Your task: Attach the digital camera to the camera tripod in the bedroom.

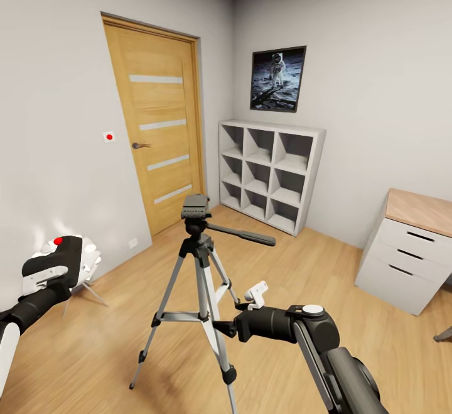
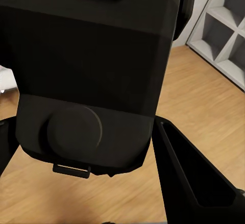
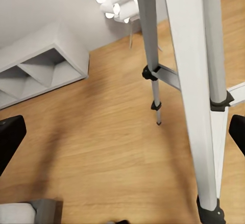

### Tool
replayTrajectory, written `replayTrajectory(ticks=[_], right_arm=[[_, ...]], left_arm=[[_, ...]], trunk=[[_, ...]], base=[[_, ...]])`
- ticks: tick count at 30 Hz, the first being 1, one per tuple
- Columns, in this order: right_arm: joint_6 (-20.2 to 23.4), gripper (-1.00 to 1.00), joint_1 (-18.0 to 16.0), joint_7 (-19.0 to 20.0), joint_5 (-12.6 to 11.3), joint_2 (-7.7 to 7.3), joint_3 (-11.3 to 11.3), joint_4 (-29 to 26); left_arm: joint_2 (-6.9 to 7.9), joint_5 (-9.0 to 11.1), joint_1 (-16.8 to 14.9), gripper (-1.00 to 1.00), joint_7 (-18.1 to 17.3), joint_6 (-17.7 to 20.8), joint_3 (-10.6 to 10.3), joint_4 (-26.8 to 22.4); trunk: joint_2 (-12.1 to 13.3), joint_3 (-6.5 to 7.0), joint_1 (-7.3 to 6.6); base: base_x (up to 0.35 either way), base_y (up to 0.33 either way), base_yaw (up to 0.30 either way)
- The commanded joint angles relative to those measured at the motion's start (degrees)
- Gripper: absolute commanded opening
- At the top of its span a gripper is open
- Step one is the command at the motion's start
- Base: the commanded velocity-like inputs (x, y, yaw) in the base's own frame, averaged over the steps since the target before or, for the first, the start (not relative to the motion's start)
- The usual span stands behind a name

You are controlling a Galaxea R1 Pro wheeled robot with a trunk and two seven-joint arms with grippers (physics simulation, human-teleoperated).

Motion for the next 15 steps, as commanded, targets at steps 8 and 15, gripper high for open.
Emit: replayTrajectory(ticks=[8,15], right_arm=[[0.31,1.0,-0.06,0.3,0.26,0.0,0.23,-0.07],[0.31,1.0,-0.06,0.3,0.26,-0.01,0.38,-0.06]], left_arm=[[-0.01,0.26,-0.06,-1.0,-0.35,0.5,0.11,-0.05],[-0.01,0.21,-0.06,-1.0,-0.33,0.5,0.11,-0.05]], trunk=[[-0.14,-0.13,0.04],[-0.14,-0.13,0.04]], base=[[0.033,0.048,0.0],[0.089,0.101,0.0]])
